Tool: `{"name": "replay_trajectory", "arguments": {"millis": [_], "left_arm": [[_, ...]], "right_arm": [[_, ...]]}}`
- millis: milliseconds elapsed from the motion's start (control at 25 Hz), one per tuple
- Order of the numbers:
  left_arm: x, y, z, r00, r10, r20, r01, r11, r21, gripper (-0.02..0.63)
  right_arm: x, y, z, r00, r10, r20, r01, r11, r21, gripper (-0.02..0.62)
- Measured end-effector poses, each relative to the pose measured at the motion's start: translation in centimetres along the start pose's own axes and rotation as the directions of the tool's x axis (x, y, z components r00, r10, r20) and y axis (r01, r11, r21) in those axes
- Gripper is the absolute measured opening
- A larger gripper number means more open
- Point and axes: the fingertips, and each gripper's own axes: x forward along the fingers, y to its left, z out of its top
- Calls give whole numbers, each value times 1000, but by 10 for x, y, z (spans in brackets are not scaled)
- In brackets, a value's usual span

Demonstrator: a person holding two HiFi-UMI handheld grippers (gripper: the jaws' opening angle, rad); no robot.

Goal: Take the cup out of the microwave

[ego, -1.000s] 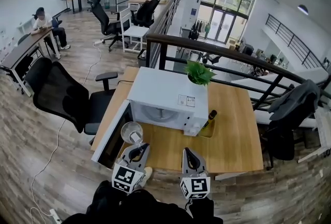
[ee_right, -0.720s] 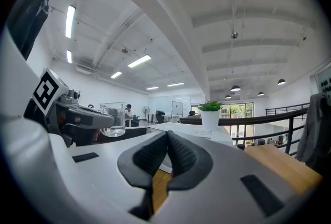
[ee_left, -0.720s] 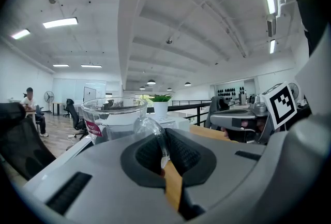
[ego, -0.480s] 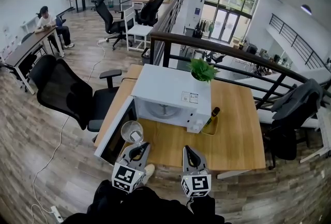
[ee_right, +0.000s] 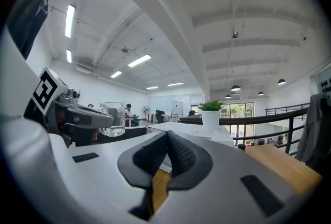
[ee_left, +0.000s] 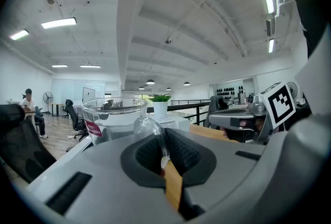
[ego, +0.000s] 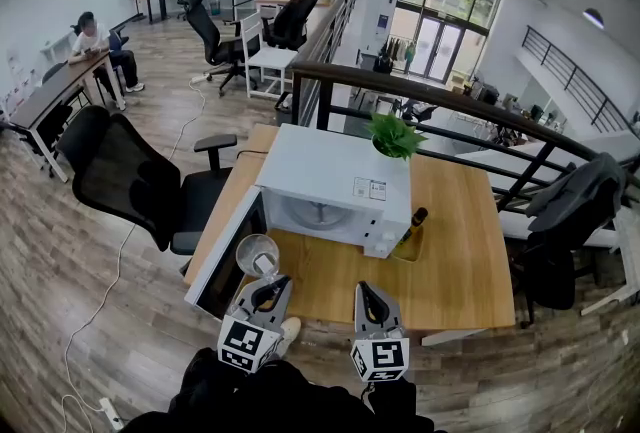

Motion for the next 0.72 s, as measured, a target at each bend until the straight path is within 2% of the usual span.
{"name": "replay_trajectory", "arguments": {"millis": [720], "left_arm": [[6,2,-5,1000,-8,-4,8,1000,0,25]], "right_arm": [[6,0,-5,1000,1,-1,-1,1000,6,14]]}}
